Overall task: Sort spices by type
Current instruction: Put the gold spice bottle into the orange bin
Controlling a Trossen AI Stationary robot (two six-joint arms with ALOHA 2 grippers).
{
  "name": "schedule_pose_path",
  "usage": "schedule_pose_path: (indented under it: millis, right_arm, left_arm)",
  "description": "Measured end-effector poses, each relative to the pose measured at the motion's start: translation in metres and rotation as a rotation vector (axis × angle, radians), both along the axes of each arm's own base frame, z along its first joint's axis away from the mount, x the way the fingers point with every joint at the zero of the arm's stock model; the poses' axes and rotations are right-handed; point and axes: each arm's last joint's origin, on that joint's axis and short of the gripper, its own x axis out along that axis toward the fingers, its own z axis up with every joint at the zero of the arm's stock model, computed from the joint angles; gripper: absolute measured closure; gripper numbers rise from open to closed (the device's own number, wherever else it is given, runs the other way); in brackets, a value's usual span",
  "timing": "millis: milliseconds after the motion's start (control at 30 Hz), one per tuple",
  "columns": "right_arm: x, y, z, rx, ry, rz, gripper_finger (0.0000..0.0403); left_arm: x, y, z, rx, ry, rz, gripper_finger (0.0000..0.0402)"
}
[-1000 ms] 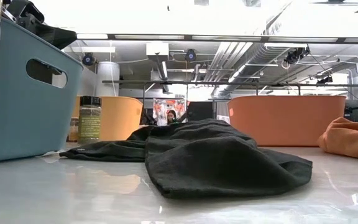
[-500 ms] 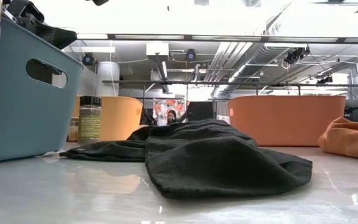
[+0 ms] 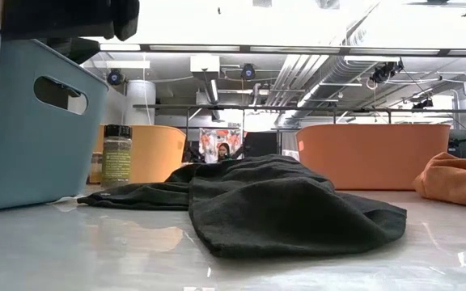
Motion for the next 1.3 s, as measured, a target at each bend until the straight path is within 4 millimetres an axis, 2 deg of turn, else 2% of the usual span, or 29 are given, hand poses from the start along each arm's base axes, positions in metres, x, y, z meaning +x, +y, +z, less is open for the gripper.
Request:
schedule_pose_path:
  millis: [367, 700, 1033, 1133, 1300]
  right_arm:
    - [0.001, 0.000, 0.001, 0.013, -0.009, 0.011, 0.0074]
    - [0.003, -0.002, 0.001, 0.026, -0.012, 0.026, 0.0126]
    - [0.004, -0.005, 0.002, 0.057, -0.001, -0.008, 0.0129]
    - [0.003, -0.008, 0.010, 0.063, 0.009, -0.019, 0.0129]
    - [0.001, -0.015, 0.034, 0.060, 0.011, -0.028, 0.0129]
  left_arm:
    - [0.000, 0.000, 0.000, 0.000, 0.000, 0.000, 0.0401]
    - [0.000, 0.000, 0.000, 0.000, -0.001, 0.000, 0.0401]
    - [0.000, 0.000, 0.000, 0.000, 0.000, 0.000, 0.0401]
    - [0.000, 0.000, 0.000, 0.000, 0.000, 0.000, 0.0401]
    - [0.000, 0.000, 0.000, 0.000, 0.001, 0.000, 0.0401]
